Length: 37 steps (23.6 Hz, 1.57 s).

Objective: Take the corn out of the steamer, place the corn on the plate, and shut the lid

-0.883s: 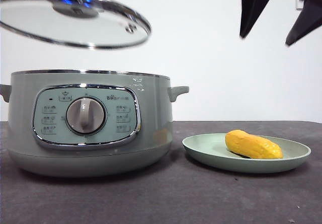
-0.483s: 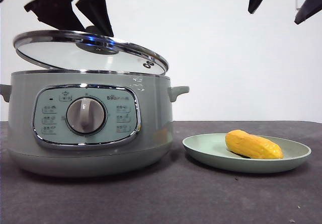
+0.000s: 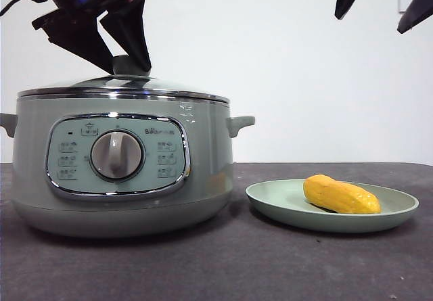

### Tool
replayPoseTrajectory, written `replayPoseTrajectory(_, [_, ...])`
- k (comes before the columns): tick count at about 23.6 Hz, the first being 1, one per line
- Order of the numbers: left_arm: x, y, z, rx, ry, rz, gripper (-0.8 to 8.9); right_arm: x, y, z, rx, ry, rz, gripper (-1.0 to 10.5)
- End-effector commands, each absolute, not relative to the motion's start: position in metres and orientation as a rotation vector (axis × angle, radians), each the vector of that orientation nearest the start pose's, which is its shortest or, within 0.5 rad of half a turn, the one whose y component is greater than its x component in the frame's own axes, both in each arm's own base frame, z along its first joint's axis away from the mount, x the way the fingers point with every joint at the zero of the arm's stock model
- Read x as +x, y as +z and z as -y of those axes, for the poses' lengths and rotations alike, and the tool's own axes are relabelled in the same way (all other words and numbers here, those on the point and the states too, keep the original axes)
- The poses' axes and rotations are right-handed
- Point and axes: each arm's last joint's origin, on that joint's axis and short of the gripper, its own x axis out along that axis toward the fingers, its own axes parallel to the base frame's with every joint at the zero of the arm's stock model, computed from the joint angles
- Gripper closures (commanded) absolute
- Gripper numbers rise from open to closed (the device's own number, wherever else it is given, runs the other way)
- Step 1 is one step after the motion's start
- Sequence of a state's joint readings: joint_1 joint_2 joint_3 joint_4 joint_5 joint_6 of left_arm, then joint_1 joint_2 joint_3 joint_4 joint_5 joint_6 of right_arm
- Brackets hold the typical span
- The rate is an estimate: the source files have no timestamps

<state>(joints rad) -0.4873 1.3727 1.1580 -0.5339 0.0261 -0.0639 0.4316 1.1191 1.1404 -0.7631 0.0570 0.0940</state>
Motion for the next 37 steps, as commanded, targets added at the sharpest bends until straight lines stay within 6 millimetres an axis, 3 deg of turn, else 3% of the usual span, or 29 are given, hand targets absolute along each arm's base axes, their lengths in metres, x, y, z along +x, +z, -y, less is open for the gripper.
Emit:
replayPoseTrajectory(1, [0.263, 0.297, 0.142, 0.114, -0.465, -0.76, 8.22, 0.201, 0.339, -0.091, -0.086, 0.314, -0.746, 4.8])
replayPoseTrajectory(3, [0.262, 0.296, 0.141, 0.118, -0.464, -0.778, 8.03, 0.2, 0.338, -0.09, -0.087, 0.314, -0.75, 4.8])
replayPoseTrajectory(4, [0.262, 0.295, 0.141, 0.12, -0.463, -0.788, 7.18, 0.2, 0.338, -0.09, -0.087, 0.314, -0.751, 4.8])
replayPoseTrajectory(6, [0.261, 0.294, 0.14, 0.123, -0.459, -0.806, 3.62, 0.2, 0.338, -0.09, -0.088, 0.314, -0.752, 4.8])
replayPoseTrajectory(7, [0.261, 0.294, 0.14, 0.123, -0.459, -0.806, 2.9, 0.2, 0.338, -0.09, -0.088, 0.314, -0.753, 4.8])
replayPoseTrajectory(8, [0.261, 0.295, 0.14, 0.122, -0.459, -0.799, 2.9, 0.2, 0.338, -0.09, -0.088, 0.314, -0.754, 4.8])
replayPoseTrajectory(12, [0.255, 0.307, 0.137, 0.11, -0.467, -0.75, 2.91, 0.2, 0.338, -0.09, -0.102, 0.323, -0.751, 4.8])
replayPoseTrajectory(14, [0.242, 0.321, 0.13, 0.101, -0.471, -0.713, 2.93, 0.198, 0.34, -0.089, -0.11, 0.33, -0.741, 5.2])
replayPoseTrajectory(16, [0.221, 0.341, 0.119, 0.089, -0.477, -0.663, 3.59, 0.192, 0.343, -0.087, -0.11, 0.338, -0.741, 5.2])
replayPoseTrajectory(18, [0.198, 0.357, 0.107, 0.094, -0.484, -0.613, 5.46, 0.183, 0.344, -0.085, -0.11, 0.349, -0.716, 6.9])
replayPoseTrajectory(20, [0.178, 0.368, 0.095, 0.132, -0.46, -0.574, 8.45, 0.17, 0.341, -0.084, -0.103, 0.378, -0.657, 8.8])
replayPoseTrajectory(21, [0.169, 0.37, 0.089, 0.142, -0.416, -0.554, 8.22, 0.162, 0.335, -0.084, -0.09, 0.395, -0.618, 9.5])
replayPoseTrajectory(24, [0.14, 0.355, 0.076, 0.131, -0.386, -0.469, 8.22, 0.139, 0.307, -0.078, -0.043, 0.417, -0.517, 9.6])
replayPoseTrajectory(27, [0.11, 0.313, 0.061, 0.112, -0.344, -0.378, 8.22, 0.119, 0.271, -0.068, -0.01, 0.391, -0.405, 9.6])
replayPoseTrajectory(29, [0.099, 0.298, 0.054, 0.101, -0.335, -0.341, 8.22, 0.111, 0.258, -0.064, 0.016, 0.379, -0.367, 9.6])
replayPoseTrajectory(32, [0.088, 0.285, 0.048, 0.082, -0.336, -0.3, 8.22, 0.105, 0.249, -0.058, 0.049, 0.332, -0.365, 9.6])
replayPoseTrajectory(37, [0.084, 0.279, 0.045, 0.079, -0.331, -0.353, 8.16, 0.103, 0.244, -0.054, 0.085, 0.228, -0.41, 9.4])
